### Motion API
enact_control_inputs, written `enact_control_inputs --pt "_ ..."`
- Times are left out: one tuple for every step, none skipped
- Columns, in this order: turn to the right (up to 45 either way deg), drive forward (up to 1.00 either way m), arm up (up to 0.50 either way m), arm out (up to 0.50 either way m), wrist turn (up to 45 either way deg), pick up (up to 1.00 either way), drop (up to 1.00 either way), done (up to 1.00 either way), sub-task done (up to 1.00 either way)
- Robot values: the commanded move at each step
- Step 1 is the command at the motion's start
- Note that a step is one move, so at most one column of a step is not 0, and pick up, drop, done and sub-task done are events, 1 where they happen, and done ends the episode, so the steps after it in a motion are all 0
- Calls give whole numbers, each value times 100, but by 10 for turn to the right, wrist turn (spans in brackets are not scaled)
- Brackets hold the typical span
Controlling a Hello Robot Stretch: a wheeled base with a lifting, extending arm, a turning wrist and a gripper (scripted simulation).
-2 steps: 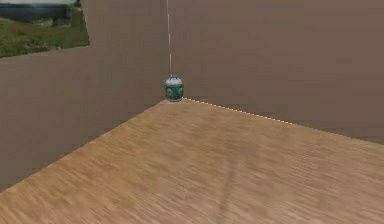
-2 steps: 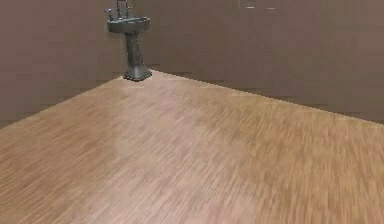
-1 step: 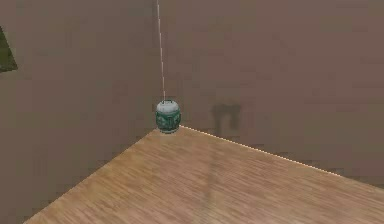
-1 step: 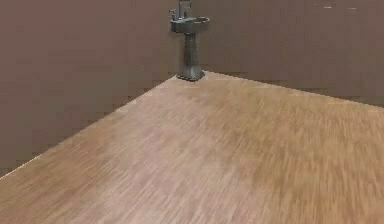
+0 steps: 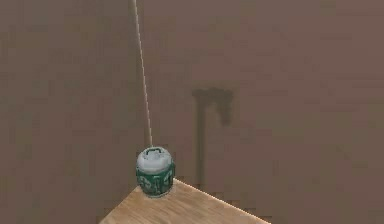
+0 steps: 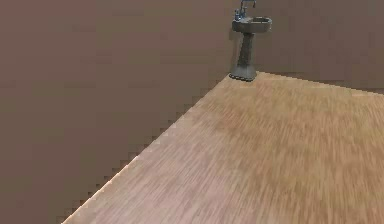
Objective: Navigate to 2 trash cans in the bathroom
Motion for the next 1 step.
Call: enact_control_inputs --pt "60 0 0 0 0 0 0 0 0"
